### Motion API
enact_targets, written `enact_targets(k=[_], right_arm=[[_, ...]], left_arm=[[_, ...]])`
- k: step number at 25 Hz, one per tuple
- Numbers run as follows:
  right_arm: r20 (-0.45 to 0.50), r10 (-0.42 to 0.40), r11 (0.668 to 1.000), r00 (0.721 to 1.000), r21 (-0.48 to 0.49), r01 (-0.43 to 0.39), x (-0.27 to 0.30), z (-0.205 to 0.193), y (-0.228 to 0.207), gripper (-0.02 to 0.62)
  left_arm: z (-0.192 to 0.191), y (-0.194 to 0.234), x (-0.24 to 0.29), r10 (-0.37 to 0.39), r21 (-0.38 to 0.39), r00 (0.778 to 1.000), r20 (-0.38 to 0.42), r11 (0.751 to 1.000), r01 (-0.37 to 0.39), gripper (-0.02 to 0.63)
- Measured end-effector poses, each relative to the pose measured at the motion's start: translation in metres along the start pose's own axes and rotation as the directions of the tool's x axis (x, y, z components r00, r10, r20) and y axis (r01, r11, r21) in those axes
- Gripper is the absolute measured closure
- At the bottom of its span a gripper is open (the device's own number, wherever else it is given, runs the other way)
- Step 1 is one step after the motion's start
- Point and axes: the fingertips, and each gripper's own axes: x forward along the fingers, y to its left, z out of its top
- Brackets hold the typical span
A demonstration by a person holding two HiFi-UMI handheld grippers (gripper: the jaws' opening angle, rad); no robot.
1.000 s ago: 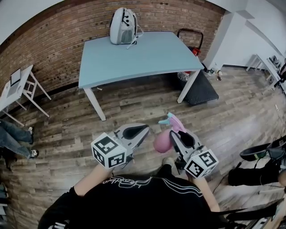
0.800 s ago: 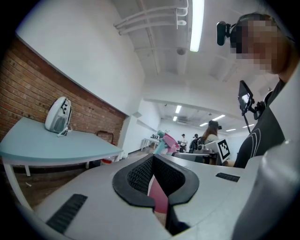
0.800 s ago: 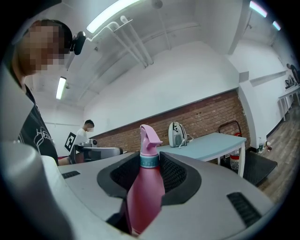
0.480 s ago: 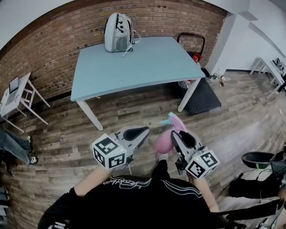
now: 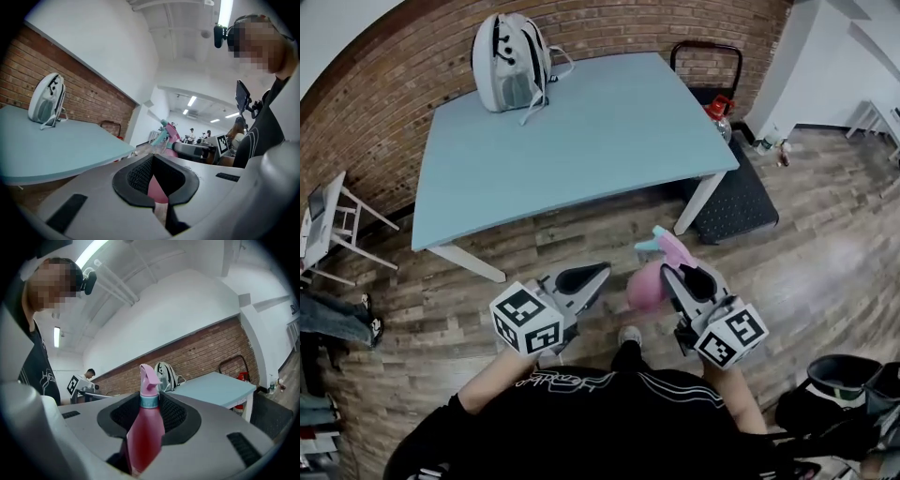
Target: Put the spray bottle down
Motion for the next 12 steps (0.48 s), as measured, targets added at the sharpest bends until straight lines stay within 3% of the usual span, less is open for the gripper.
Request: enact_targets(k=[6,12], right_arm=[[-0.034,0.065,0.997,0.997,0.046,-0.063,0.047,0.019,-0.1,0.466],[-0.039,0.11,0.993,0.993,0.045,-0.109,0.078,0.03,-0.136,0.466]], left_arm=[[0.042,0.057,0.101,0.04,0.012,0.999,-0.011,0.999,-0.04,0.598],[0.06,0.089,0.122,0.114,0.018,0.993,-0.018,0.993,-0.114,0.598]])
